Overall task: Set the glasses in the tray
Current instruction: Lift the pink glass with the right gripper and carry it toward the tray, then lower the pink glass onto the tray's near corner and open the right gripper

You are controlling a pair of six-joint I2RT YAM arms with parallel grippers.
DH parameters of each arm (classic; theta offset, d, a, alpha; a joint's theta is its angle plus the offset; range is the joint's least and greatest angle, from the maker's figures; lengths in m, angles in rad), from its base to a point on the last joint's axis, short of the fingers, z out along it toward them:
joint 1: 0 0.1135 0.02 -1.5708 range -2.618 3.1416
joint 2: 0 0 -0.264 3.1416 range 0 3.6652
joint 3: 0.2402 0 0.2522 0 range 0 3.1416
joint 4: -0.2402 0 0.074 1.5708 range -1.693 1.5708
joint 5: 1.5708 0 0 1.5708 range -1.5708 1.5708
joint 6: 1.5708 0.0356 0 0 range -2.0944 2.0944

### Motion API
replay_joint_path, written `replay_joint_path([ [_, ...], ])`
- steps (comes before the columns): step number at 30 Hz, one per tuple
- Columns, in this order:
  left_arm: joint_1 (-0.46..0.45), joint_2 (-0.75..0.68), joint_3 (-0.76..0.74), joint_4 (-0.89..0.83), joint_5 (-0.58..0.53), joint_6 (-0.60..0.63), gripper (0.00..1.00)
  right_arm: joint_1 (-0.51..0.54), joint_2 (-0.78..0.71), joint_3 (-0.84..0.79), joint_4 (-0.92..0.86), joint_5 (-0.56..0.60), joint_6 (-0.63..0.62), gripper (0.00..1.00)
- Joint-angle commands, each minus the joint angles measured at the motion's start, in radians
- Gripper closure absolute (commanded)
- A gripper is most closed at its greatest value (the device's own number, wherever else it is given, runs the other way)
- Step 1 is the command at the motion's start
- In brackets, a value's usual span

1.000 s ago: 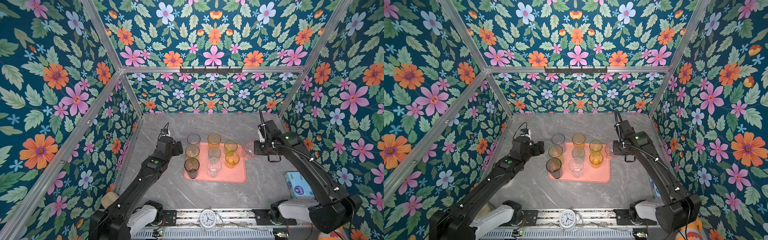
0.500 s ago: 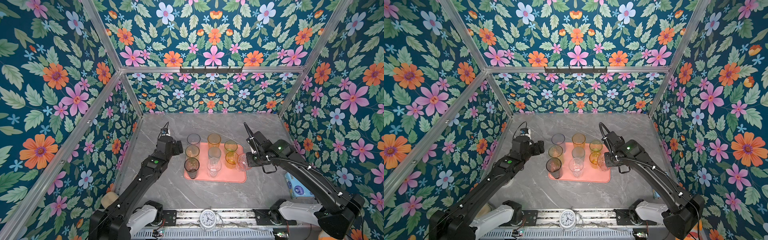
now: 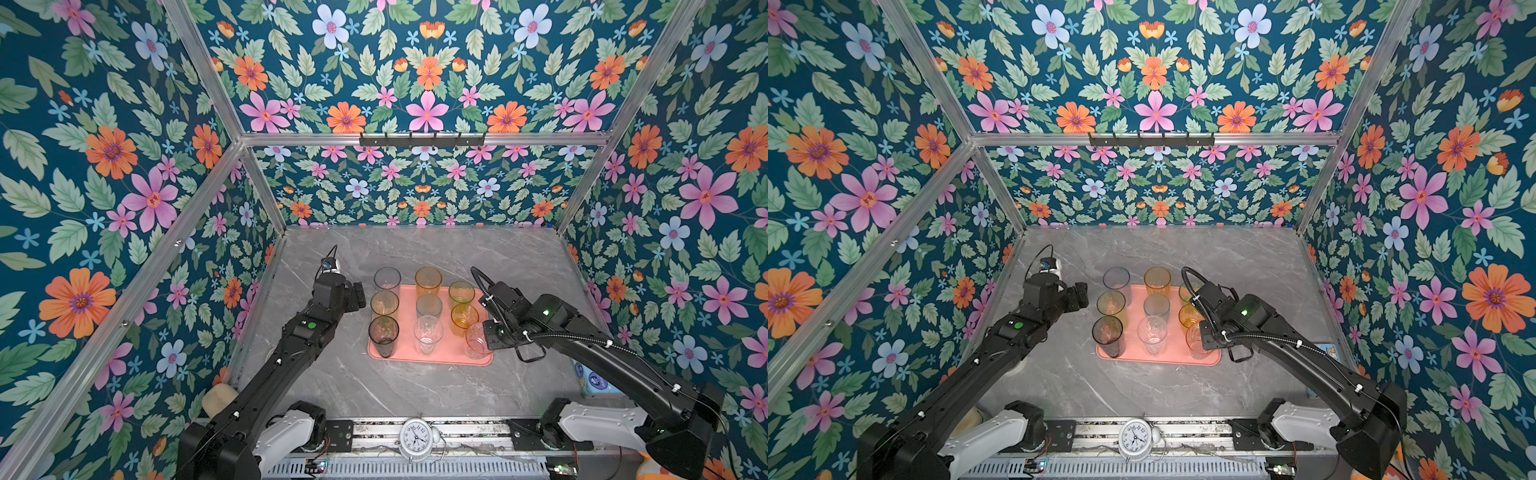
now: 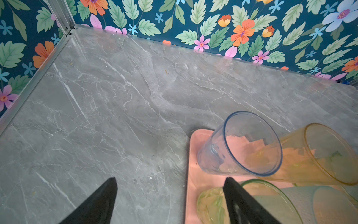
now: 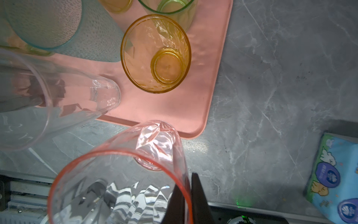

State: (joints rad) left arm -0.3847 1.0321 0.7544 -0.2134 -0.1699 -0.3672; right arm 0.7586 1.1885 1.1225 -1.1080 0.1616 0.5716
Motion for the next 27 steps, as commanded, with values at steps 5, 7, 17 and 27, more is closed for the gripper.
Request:
replay_joint_path([
  [5,0.001,-0.013,-0.013,0.013,-0.01,-0.009,0.11,0.016,0.007,-0.055,0.09,0.012,0.057,0.98],
  [7,0.001,-0.017,-0.014,0.012,-0.011,-0.009,0.11,0.02,0.01,-0.072,0.11,0.012,0.059,0.98],
  [17,0.0,-0.025,-0.02,0.009,-0.007,-0.01,0.11,0.05,0.048,-0.128,0.183,0.022,0.068,0.98],
  [27,0.001,-0.026,-0.025,0.012,0.003,-0.017,0.11,0.05,0.085,-0.188,0.254,0.041,0.077,0.99],
])
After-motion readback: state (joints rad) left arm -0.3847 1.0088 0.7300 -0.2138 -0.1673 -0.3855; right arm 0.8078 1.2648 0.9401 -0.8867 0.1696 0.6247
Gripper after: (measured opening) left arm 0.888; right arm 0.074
